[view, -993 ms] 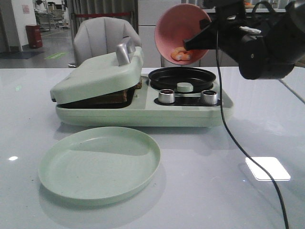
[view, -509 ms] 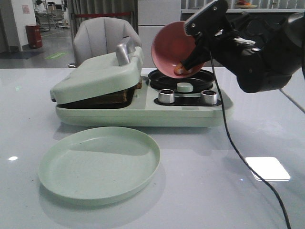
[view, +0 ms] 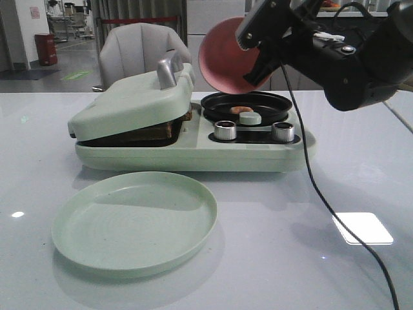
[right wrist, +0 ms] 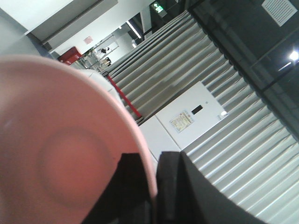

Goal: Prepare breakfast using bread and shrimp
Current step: 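Tilt the pink bowl with the right gripper to pour shrimp into pan, then carry the emptied pink bowl back beside the sandwich maker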

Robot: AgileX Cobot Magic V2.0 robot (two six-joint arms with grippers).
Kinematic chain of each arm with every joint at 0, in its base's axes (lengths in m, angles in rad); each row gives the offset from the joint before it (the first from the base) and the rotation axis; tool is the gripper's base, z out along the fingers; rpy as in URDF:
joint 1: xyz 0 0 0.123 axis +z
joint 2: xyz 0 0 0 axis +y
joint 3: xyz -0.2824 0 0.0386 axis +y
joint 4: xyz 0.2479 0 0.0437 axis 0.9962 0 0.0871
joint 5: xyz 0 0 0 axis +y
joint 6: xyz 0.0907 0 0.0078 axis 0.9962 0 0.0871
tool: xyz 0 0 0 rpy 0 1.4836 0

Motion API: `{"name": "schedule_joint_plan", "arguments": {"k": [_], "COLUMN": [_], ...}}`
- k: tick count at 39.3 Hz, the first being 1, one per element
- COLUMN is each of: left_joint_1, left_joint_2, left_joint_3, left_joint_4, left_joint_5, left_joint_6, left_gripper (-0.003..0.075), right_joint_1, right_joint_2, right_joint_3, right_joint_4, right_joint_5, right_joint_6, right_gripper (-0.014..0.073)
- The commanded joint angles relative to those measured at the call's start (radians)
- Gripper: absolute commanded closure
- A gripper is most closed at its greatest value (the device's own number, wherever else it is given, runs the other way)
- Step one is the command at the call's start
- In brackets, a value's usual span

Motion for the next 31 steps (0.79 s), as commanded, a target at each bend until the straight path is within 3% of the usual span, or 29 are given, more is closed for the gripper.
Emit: {"name": "schedule_joint_plan", "arguments": {"k": [1,5,12,15,20,24,31], "left_joint_1": [-0.006,-0.006,-0.006,-0.006,-0.006,-0.006,-0.006], "left_joint_2": [0.009,0.009,0.009,0.009,0.009,0.009,0.009], "left_joint_3": [-0.025,-0.025,-0.025,-0.025,-0.025,-0.025,-0.025], "left_joint_4": [-0.01,-0.01,-0.01,-0.01,-0.01,-0.01,-0.01], "left_joint_5": [-0.083,-0.083,-0.083,-0.083,-0.083,-0.083,-0.083], "left_joint_6": [-0.01,-0.01,-0.01,-0.01,-0.01,-0.01,-0.01], "left_gripper": [0.0606,0.0606,0.0606,0.0606,0.0606,0.0606,0.0606], "right_joint_1": [-0.002,-0.002,-0.003,-0.008,-0.028,-0.048,-0.095], "right_joint_2": [-0.077,-0.077,-0.088,-0.123,-0.207,-0.288,-0.429], "right_joint_3": [-0.022,-0.022,-0.042,-0.055,-0.078,-0.091,-0.095], "right_joint_4": [0.048,0.144,0.451,0.53,0.537,0.537,0.537], "right_joint_5": [-0.157,-0.141,-0.103,0.046,0.369,0.633,0.945], "right_joint_6": [-0.005,0.051,0.364,0.475,0.583,0.621,0.62], "right_gripper": [0.0457,0.0457,0.0457,0.0457,0.0457,0.0457,0.0457]}}
